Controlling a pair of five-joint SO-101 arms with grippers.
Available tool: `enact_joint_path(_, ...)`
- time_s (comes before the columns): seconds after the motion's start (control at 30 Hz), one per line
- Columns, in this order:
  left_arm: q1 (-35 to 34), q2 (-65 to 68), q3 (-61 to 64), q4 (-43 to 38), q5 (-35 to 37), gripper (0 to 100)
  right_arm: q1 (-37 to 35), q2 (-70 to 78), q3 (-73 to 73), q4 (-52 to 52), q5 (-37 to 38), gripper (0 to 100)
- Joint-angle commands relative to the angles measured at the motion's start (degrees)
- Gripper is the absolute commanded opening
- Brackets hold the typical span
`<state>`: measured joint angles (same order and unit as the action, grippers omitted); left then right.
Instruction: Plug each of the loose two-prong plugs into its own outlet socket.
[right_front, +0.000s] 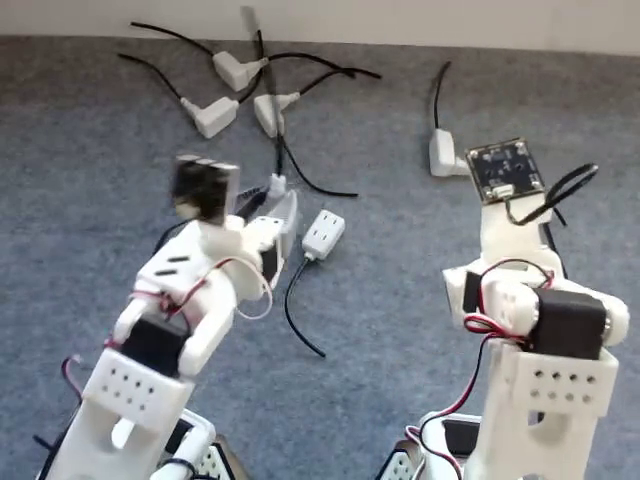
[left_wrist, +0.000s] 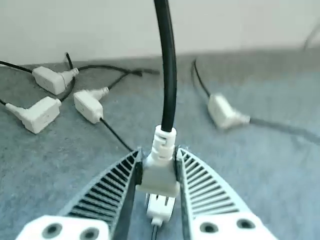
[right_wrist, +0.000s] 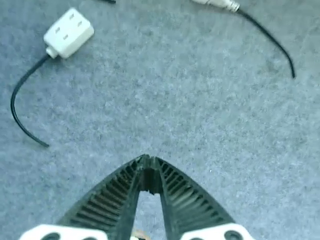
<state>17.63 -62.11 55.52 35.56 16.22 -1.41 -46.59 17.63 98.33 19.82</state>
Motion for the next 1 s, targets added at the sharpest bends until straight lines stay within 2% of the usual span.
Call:
enact_joint_path(0.0, -2.42, -7.52, 4.35, -7.3, 11.78, 1, 0.57, -0.04, 3.82, -4.7, 0.79, 1.3)
enact_joint_path(0.1, -2.68, -12.44, 9.19, -12.31, 26.29, 1, -1.71, -0.04, 8.04, -8.13, 0.62, 1.2)
enact_joint_path(0.23, -3.56, -20.7, 19.38, -24.09, 46.42, 1, -9.01, -0.04, 10.07, -9.36, 0.44, 1.2)
enact_joint_path(0.33, -3.3, -28.0, 30.02, -34.99, 54.86, 1, -14.55, 0.04, 9.98, -10.51, 0.0, 0.9)
enact_joint_path(0.47, -1.45, -38.37, 41.8, -46.77, 55.82, 1, -16.22, 0.04, 9.98, -17.98, -9.58, 0.8)
enact_joint_path(0.63, 3.3, -42.68, 41.1, -37.01, 56.0, 1, -24.13, 0.13, 9.63, -20.53, -7.74, 0.8)
enact_joint_path(0.77, 7.78, -42.15, 41.63, -35.69, 55.82, 1, -29.05, 1.36, 6.2, -20.53, -10.46, 0.8)
enact_joint_path(0.97, 9.98, -42.15, 41.63, -35.34, 55.91, 1, -29.32, 12.18, -2.51, -20.18, -10.9, 0.8)
